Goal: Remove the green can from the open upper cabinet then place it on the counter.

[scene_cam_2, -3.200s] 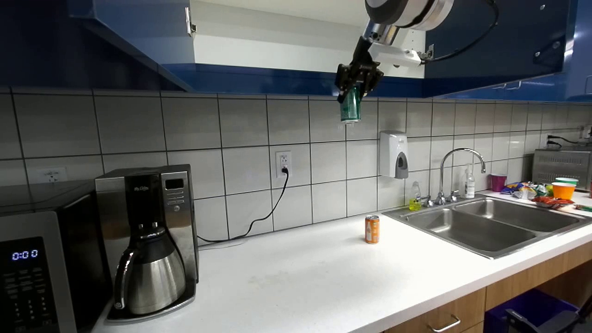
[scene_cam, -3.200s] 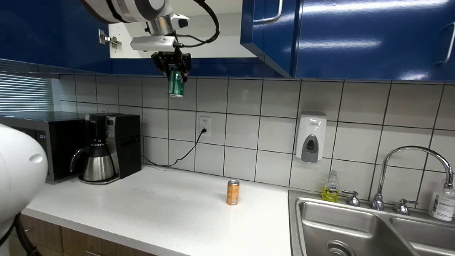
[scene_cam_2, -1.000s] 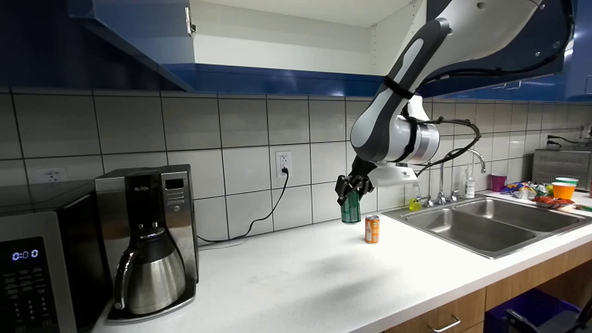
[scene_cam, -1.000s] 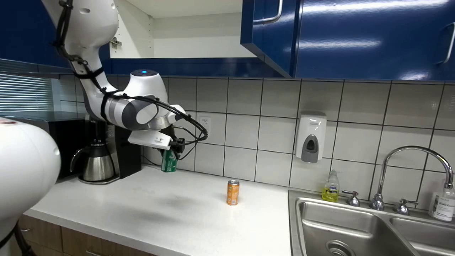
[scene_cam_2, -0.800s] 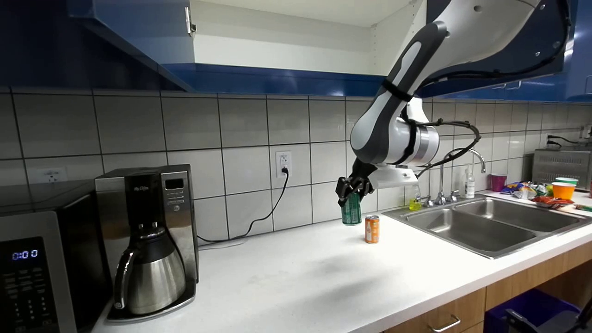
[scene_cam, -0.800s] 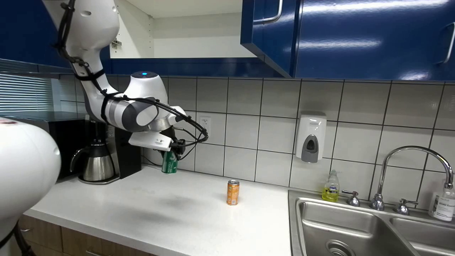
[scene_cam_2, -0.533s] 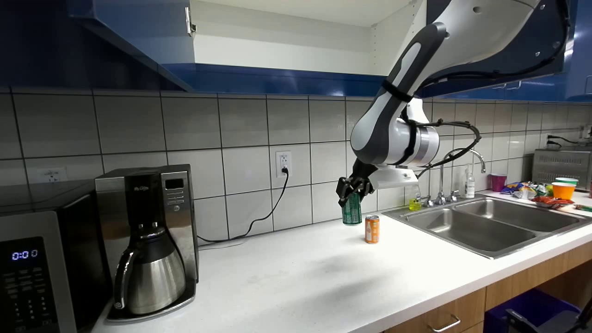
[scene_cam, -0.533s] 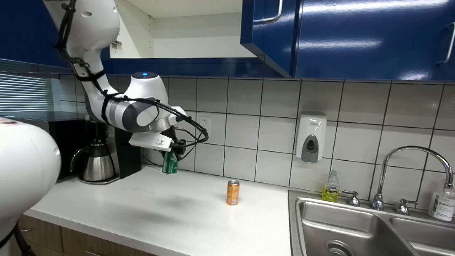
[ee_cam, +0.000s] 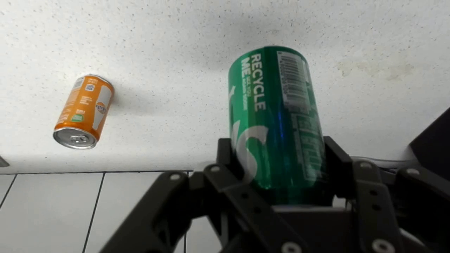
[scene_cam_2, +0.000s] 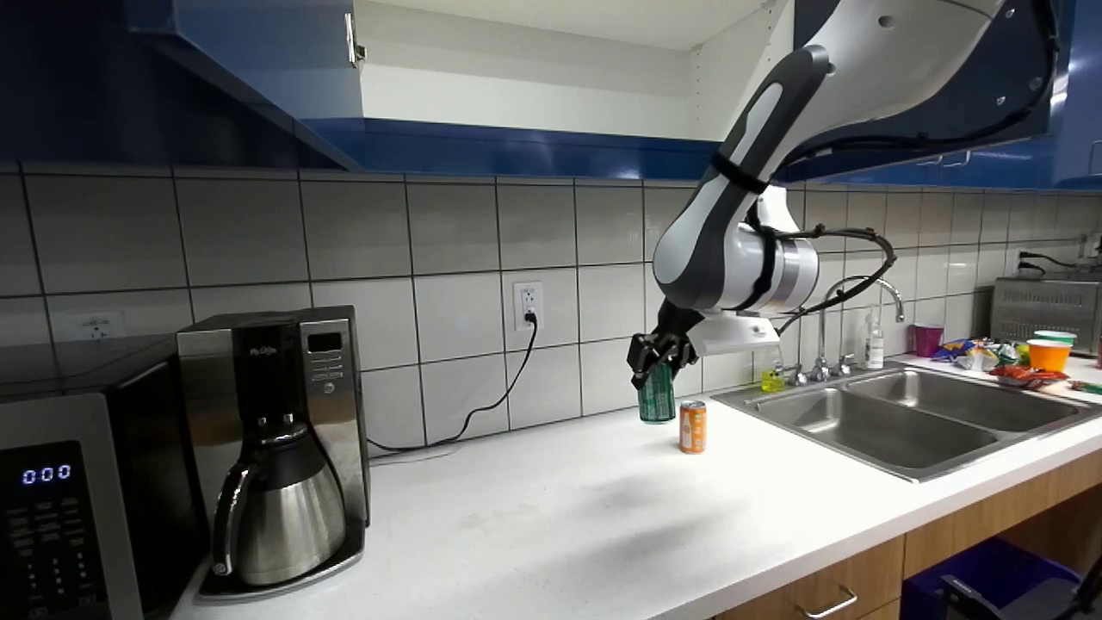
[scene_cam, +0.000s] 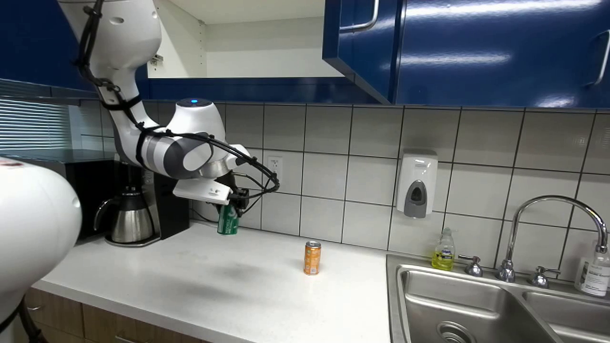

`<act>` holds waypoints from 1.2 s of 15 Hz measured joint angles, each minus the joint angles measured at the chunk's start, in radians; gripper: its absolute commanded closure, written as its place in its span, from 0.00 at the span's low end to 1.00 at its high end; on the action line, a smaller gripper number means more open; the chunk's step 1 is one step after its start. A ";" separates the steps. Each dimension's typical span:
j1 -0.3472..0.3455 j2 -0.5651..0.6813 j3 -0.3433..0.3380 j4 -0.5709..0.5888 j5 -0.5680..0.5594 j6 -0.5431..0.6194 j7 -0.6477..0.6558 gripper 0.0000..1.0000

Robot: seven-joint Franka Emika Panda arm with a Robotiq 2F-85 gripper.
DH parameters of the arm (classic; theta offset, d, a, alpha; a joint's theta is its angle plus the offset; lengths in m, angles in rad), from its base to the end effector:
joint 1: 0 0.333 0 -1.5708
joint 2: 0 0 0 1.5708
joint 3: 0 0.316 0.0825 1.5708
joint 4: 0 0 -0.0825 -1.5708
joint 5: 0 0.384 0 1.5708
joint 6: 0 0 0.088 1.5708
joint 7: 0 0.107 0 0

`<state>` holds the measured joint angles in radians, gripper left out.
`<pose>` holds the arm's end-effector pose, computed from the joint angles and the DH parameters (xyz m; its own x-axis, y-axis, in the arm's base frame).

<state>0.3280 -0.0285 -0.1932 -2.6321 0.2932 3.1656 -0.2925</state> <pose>0.4685 0.0373 0.3177 0.8398 0.1104 0.5316 0.1303 -0.9915 0.0001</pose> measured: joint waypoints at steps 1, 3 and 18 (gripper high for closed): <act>0.000 0.005 -0.002 0.000 0.000 0.000 0.000 0.62; 0.000 0.014 -0.007 0.000 0.000 0.002 0.000 0.62; -0.015 0.156 0.037 0.089 0.022 0.052 0.000 0.62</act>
<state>0.3132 0.1273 -0.1566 -2.5436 0.3155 3.2172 -0.2921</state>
